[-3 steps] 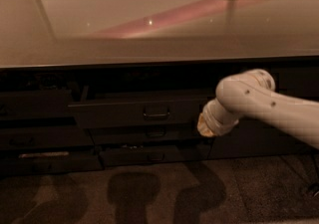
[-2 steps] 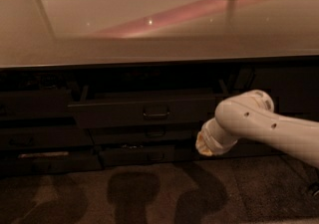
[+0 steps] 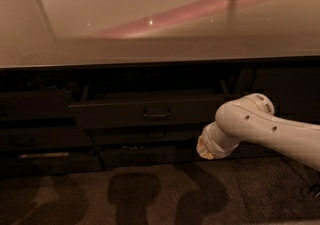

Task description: Open top drawer

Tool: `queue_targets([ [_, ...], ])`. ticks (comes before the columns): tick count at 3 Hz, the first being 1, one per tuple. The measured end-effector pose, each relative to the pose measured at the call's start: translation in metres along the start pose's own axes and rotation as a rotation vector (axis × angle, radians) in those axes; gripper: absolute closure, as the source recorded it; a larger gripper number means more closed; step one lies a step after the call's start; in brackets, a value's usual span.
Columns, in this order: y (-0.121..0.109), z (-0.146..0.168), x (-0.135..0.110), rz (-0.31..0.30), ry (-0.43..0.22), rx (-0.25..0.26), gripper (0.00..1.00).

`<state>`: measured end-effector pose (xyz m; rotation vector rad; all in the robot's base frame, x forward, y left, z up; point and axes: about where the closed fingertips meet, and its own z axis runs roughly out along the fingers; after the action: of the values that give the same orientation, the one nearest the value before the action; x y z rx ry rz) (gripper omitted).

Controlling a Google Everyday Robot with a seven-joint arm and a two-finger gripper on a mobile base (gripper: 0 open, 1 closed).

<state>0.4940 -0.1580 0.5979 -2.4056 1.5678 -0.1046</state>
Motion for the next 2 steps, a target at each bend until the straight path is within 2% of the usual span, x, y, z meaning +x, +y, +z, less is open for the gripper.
queue_targets([
  [1,-0.015,-0.016,-0.001,0.006,0.001,0.006,0.58],
  [2,-0.034,-0.046,-0.007,0.009,0.023,0.038,0.34],
])
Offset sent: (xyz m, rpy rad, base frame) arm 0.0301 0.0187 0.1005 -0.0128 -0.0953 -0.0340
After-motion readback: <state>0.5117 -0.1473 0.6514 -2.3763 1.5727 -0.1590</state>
